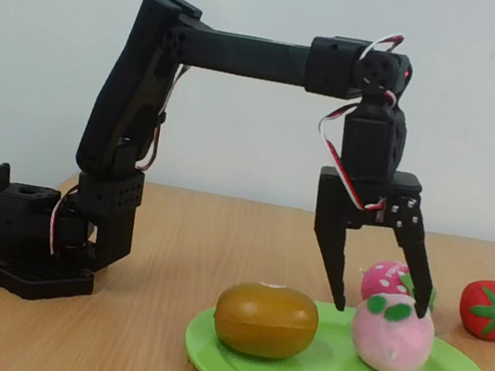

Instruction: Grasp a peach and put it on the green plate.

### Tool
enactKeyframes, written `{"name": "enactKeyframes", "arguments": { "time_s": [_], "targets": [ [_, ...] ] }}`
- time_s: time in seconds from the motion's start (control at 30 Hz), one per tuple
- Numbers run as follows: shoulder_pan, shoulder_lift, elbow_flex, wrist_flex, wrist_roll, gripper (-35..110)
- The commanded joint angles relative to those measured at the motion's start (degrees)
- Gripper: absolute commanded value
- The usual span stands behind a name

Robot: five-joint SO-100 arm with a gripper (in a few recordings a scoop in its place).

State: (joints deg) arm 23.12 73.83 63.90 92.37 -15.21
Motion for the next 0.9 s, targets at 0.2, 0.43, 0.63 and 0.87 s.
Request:
{"name": "enactKeyframes", "arguments": {
  "time_s": [0.2, 0.43, 0.63, 0.87],
  "targets": [
    [-4.66, 12.57, 4.39, 0.26, 0.18, 19],
    [-13.8, 26.19, 14.06, -3.16, 2.55, 0],
    [-20.83, 40.34, 29.62, -13.18, 6.59, -5],
    [-26.89, 53.88, 51.06, -22.5, 11.25, -8]
  ]
}}
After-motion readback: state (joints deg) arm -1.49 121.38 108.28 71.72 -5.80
